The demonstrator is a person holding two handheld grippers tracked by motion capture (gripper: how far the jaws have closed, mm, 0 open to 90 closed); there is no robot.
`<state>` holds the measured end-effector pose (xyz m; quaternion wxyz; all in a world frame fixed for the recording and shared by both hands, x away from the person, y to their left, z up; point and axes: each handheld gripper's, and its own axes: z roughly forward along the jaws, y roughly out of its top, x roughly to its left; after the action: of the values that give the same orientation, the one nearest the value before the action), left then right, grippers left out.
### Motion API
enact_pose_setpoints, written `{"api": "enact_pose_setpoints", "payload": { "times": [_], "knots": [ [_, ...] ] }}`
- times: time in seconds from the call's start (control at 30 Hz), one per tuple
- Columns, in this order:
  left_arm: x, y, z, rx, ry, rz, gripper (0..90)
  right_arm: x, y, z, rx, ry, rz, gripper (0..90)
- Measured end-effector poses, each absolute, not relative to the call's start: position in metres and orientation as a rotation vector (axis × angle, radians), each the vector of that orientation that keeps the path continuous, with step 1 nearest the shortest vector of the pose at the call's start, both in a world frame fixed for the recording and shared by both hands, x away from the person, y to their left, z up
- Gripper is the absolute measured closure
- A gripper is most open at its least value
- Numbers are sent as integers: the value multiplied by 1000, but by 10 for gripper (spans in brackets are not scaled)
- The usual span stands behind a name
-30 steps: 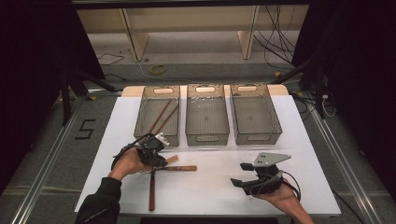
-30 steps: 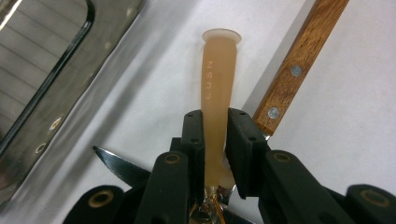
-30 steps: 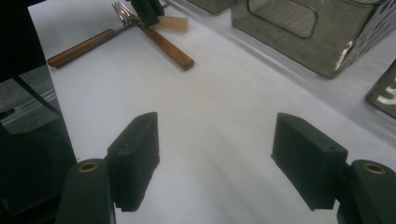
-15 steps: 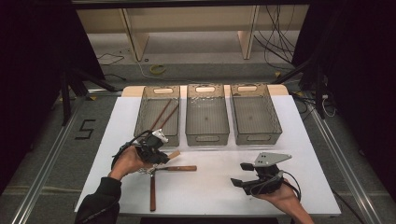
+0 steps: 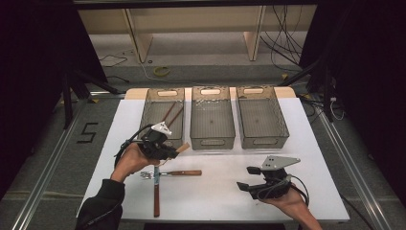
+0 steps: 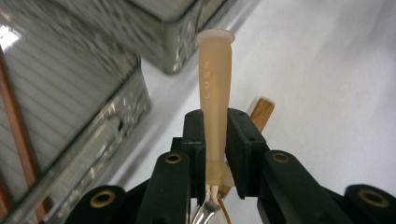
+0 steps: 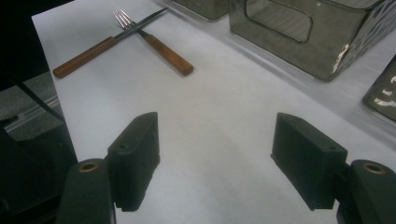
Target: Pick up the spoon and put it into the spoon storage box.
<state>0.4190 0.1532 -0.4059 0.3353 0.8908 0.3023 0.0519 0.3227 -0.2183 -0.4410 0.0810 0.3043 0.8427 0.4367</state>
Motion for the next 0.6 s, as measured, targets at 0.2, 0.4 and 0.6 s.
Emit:
{"api": "enact_pose_setpoints", "payload": {
  "times": [0.2,0.4,0.6],
  "knots": [
    [430,138,-389,2283,756,171,775,323,-218,-441,912,2516,1310,326],
    [444,121,-379,2260,761,194,775,323,-219,-441,913,2517,1312,326],
    [457,111,-371,2239,762,216,774,323,-219,-441,913,2514,1316,326]
  ]
}}
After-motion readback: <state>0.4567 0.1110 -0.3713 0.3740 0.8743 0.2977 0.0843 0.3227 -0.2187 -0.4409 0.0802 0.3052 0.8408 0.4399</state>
